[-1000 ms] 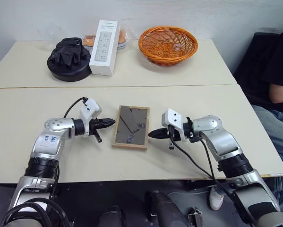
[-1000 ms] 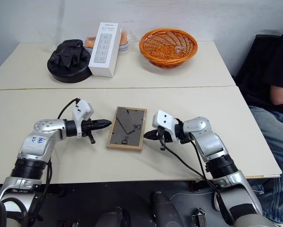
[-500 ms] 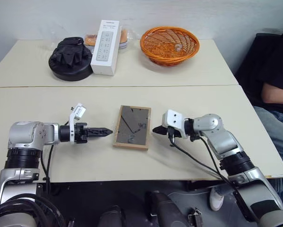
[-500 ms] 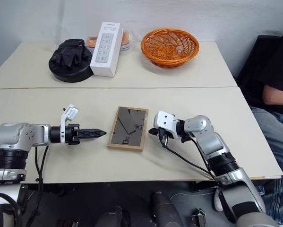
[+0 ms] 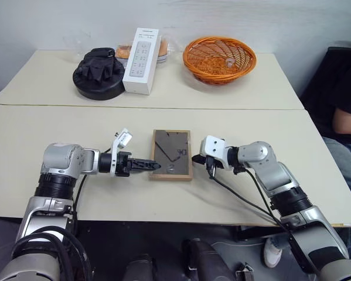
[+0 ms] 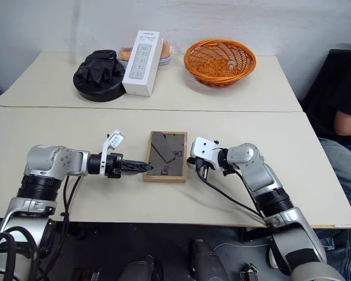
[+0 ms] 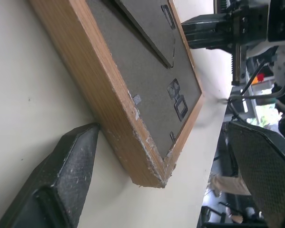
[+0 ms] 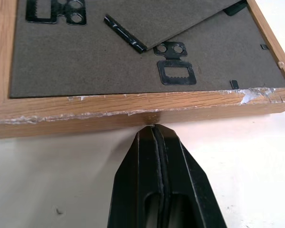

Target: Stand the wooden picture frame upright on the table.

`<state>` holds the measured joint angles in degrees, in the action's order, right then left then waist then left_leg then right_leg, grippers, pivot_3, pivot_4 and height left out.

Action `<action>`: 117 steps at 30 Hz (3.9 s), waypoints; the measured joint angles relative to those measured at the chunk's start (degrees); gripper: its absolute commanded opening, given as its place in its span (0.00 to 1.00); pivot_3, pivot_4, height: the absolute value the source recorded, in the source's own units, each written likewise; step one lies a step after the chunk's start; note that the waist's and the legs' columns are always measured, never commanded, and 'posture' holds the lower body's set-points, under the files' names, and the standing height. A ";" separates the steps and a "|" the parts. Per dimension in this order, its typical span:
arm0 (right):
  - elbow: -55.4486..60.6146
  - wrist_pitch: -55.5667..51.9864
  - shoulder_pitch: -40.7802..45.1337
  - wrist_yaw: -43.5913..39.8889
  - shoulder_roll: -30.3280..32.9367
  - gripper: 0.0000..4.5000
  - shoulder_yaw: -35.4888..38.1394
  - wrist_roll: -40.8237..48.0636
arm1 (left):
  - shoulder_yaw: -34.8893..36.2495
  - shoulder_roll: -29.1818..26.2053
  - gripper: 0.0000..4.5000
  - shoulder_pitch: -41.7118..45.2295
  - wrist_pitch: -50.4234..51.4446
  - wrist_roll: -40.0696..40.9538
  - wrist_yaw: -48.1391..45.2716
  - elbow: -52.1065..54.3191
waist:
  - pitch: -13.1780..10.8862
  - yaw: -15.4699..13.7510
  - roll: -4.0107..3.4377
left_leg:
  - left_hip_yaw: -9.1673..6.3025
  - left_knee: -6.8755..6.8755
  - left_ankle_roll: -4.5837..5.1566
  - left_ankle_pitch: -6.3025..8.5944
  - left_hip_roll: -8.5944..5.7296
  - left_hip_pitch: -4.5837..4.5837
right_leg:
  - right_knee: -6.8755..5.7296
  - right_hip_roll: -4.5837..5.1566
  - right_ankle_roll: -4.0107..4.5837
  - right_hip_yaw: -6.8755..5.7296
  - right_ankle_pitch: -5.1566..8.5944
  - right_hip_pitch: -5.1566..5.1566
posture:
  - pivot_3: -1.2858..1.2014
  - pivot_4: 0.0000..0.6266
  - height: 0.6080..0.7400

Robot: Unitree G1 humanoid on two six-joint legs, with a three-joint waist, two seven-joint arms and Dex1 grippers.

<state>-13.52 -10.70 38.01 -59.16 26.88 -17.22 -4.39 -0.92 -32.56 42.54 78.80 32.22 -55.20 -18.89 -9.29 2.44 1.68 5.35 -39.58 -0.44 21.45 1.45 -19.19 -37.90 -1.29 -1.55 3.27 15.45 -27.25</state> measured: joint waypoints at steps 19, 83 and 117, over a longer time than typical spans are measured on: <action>1.26 1.24 0.31 -1.58 -1.02 0.00 -1.52 1.07 | 4.56 2.50 0.33 0.04 5.99 4.72 4.01 1.35 | -0.05 1.14 0.04 | 0.00 -0.03 -0.15 -0.03 0.07 -0.16 | -0.15 -0.07 0.00 -0.01 0.00 -0.22 | 0.52 0.24 1.00; -19.70 69.41 14.81 69.31 5.67 0.55 -4.05 -50.54 | 4.74 -4.59 0.26 1.36 4.95 16.15 1.31 13.78 | -0.16 2.49 0.15 | 0.14 0.03 -0.22 -0.05 0.10 -0.24 | -0.10 -0.18 0.06 0.15 0.05 -0.33 | 0.52 0.24 1.00; -8.20 -24.37 7.60 2.02 -2.59 0.44 3.78 36.06 | 38.08 -10.31 1.00 -33.22 -20.01 21.44 16.27 56.44 | -0.21 1.77 0.24 | -0.10 0.12 -0.15 0.03 0.18 -0.15 | 0.07 -0.10 0.10 -0.10 0.06 -0.15 | 0.52 0.24 1.00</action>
<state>-21.72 -35.07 45.61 -57.14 24.29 -13.44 31.66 37.16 -42.87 9.32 58.80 53.66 -38.93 37.55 -9.49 4.21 1.92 5.25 -39.46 -0.59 21.49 1.63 -19.34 -37.83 -1.39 -1.45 3.17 15.51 -27.40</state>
